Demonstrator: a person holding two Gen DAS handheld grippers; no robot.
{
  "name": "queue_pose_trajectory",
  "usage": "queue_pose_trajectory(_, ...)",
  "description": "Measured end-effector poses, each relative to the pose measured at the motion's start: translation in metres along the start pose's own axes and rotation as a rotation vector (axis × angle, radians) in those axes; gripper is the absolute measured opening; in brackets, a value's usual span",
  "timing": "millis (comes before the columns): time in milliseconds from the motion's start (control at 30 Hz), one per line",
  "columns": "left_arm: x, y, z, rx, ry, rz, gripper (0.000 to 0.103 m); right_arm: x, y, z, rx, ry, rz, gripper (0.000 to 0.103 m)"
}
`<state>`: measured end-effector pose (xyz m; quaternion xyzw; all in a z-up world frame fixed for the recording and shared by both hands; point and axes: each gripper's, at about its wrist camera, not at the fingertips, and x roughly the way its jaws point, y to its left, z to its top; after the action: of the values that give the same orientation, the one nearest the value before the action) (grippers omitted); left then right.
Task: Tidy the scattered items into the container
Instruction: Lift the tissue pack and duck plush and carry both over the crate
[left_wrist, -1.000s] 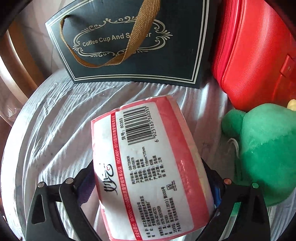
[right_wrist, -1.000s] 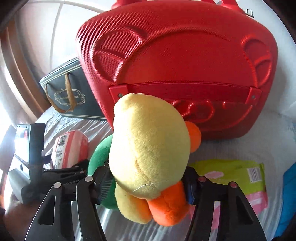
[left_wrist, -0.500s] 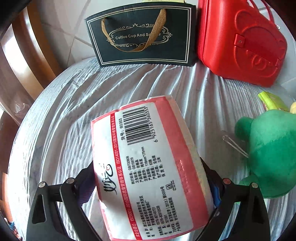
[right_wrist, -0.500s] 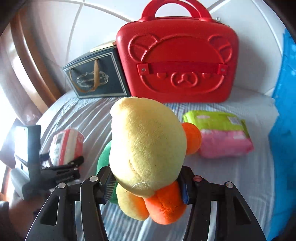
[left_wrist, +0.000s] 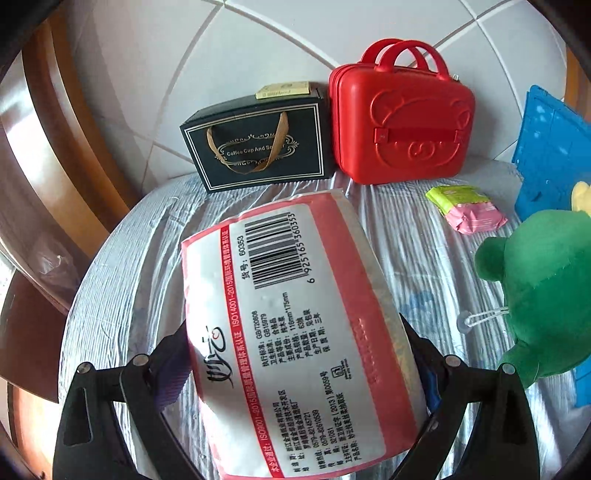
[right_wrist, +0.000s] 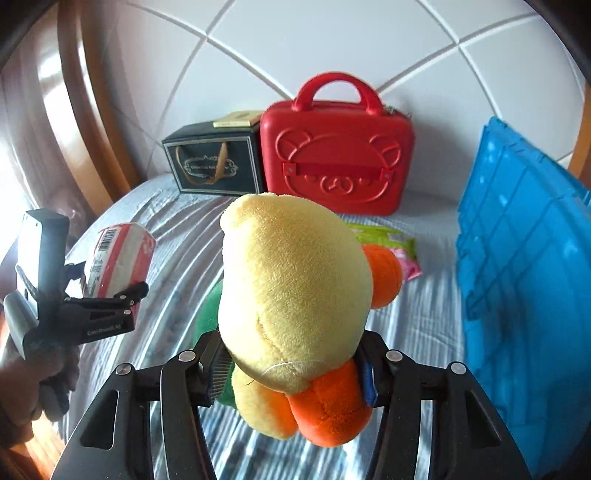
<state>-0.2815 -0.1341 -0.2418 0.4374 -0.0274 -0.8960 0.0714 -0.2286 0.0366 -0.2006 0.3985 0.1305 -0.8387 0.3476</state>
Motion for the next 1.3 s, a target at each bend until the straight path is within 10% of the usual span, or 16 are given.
queue_pose_trajectory(533,-0.119,-0.011,-0.023,0.014,-0.096,-0.061,0.097,-0.133,0.009,-0.025,-0.026,-0.095,0.004,0.054)
queue_pose_trajectory(1300,-0.199,-0.058,-0.042,0.016,-0.137,-0.032,0.097,-0.2,-0.028,-0.064,0.005,-0.092,0.014,0.054)
